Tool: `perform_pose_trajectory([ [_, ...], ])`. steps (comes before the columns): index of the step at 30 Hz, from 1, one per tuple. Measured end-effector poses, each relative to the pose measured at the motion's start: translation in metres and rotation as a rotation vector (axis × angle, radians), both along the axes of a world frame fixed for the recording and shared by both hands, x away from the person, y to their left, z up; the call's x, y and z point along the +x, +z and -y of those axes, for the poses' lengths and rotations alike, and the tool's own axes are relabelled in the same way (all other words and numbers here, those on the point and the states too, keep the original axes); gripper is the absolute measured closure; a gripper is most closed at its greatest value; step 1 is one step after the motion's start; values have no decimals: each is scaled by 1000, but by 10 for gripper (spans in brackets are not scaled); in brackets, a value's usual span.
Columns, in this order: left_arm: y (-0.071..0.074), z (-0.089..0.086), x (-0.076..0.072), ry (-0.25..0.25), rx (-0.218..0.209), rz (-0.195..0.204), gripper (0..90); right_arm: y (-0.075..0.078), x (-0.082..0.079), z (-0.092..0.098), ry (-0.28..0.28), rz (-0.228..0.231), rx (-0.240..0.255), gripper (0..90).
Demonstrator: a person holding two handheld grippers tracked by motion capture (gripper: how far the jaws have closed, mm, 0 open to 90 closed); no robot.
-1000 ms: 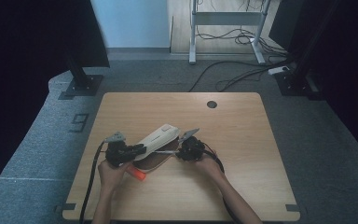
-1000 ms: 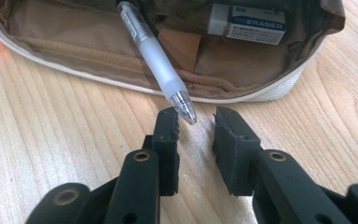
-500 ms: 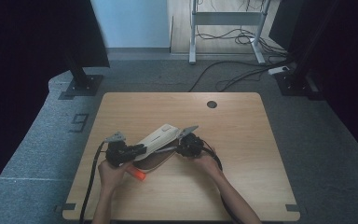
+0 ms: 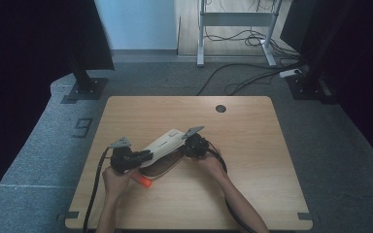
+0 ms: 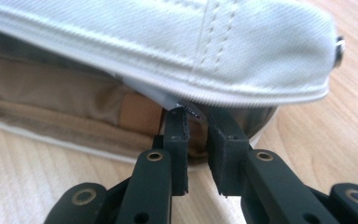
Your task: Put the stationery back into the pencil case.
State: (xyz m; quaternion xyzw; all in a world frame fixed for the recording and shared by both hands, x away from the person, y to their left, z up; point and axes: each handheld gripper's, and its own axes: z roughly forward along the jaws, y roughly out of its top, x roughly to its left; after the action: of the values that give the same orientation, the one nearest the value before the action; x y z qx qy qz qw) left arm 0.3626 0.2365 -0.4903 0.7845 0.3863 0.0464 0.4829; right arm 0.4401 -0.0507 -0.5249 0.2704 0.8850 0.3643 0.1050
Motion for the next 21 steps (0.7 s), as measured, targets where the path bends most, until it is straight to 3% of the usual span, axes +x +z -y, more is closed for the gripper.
perform_pose_trajectory([
  [11,0,0,0,-1,2,1,743,-1,6,-5,-18,10,-22,704],
  [21,0,-1,0,0,1,3,744,5,0,5,-20,15,-10,605],
])
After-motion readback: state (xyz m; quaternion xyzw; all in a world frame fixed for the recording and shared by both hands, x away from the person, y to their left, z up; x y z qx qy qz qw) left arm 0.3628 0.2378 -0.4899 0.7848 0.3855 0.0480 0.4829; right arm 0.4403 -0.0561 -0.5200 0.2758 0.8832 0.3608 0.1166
